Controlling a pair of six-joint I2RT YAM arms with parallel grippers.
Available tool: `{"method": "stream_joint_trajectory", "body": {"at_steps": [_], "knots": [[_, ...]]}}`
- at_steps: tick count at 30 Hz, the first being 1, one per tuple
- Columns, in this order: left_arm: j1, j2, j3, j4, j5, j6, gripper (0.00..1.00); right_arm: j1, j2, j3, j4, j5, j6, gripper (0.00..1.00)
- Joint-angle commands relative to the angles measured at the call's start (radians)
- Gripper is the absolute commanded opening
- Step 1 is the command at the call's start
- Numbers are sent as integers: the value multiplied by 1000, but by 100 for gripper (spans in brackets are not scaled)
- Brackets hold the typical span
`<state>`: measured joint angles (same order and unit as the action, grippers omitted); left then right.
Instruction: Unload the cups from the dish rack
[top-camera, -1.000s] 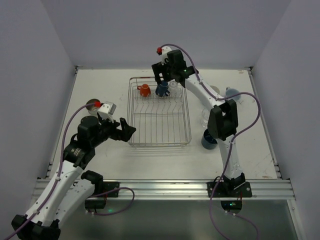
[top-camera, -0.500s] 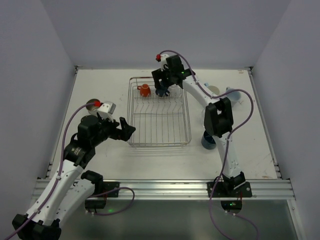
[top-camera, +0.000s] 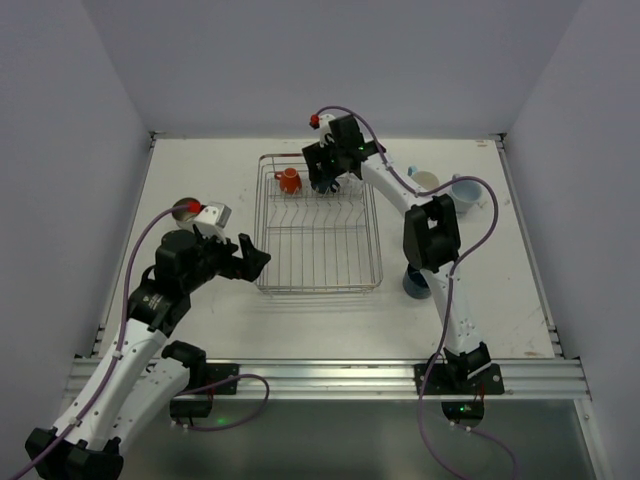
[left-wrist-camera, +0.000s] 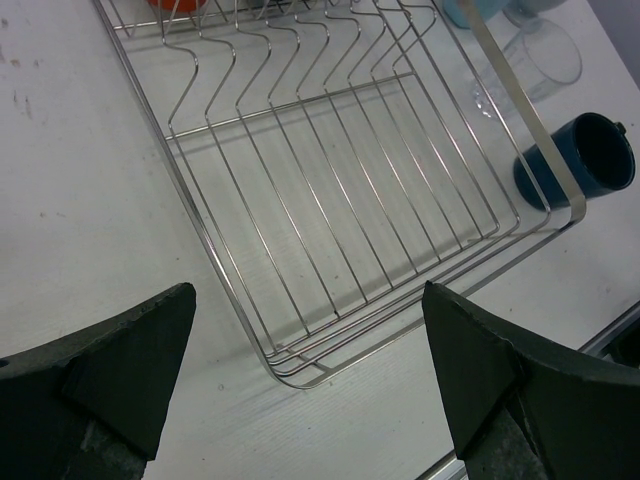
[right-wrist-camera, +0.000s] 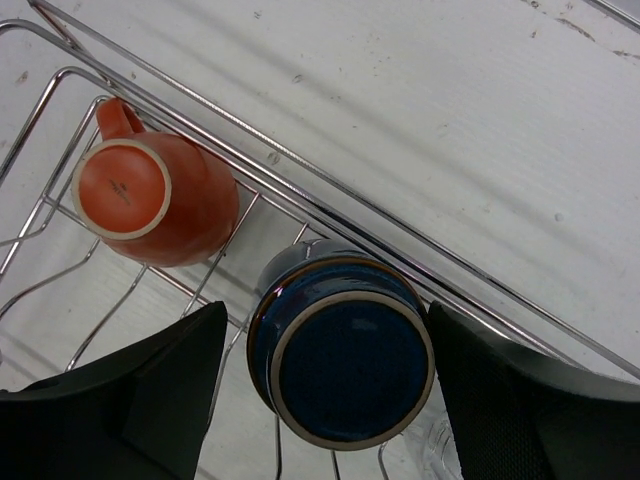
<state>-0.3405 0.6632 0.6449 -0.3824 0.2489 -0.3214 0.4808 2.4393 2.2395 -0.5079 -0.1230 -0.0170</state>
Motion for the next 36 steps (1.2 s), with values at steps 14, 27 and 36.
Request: {"method": "stream_joint_trajectory", "body": {"at_steps": [14,27,36], "knots": [[49,-5,25,30,26,12,99,28,-204,-118,247,-20,129,26],[52,-43,13,263,219,-266,92,33,-713,-624,649,-228,498,21],[49,-19,-120,643,404,-617,88,122,-1086,-1394,1324,-389,1054,23]]}}
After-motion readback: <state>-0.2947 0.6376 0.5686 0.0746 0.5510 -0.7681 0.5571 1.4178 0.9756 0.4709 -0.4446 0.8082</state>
